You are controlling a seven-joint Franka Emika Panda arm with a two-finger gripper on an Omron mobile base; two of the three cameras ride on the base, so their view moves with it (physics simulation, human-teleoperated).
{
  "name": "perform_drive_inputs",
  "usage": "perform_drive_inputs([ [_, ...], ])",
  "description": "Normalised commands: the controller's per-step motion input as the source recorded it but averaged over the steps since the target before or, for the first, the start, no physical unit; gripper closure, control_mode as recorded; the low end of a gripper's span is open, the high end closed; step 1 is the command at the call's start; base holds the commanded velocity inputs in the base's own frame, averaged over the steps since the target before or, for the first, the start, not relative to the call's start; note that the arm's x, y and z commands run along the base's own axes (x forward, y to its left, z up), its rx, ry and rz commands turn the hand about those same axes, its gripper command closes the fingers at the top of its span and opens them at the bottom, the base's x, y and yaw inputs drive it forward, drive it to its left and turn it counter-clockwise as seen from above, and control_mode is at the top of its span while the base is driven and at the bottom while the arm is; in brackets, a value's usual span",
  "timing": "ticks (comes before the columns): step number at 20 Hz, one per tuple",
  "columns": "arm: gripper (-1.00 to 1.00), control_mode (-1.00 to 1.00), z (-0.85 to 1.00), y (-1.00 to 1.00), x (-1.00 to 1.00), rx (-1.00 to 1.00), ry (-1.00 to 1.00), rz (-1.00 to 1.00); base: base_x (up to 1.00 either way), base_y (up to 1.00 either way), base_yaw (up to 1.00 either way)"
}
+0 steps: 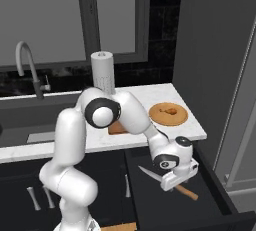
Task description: Pick up the knife from the drawer and place it on the cutting board. Then place the meat from the plate to the cutting board.
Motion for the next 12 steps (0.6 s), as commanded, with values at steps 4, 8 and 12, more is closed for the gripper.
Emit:
perform_drive_inputs([
  [4, -1.0, -1.0, -0.31, -0.06, 0.25, 0.0, 0.0, 0.03, 0.0, 0.0, 0.0],
  [8, -1.0, -1.0, -0.31, -0.07, 0.24, 0.0, 0.0, 0.02, 0.0, 0.0, 0.0],
  [12, -1.0, -1.0, -0.32, -0.09, 0.15, 0.0, 0.0, 0.03, 0.0, 0.0, 0.0],
])
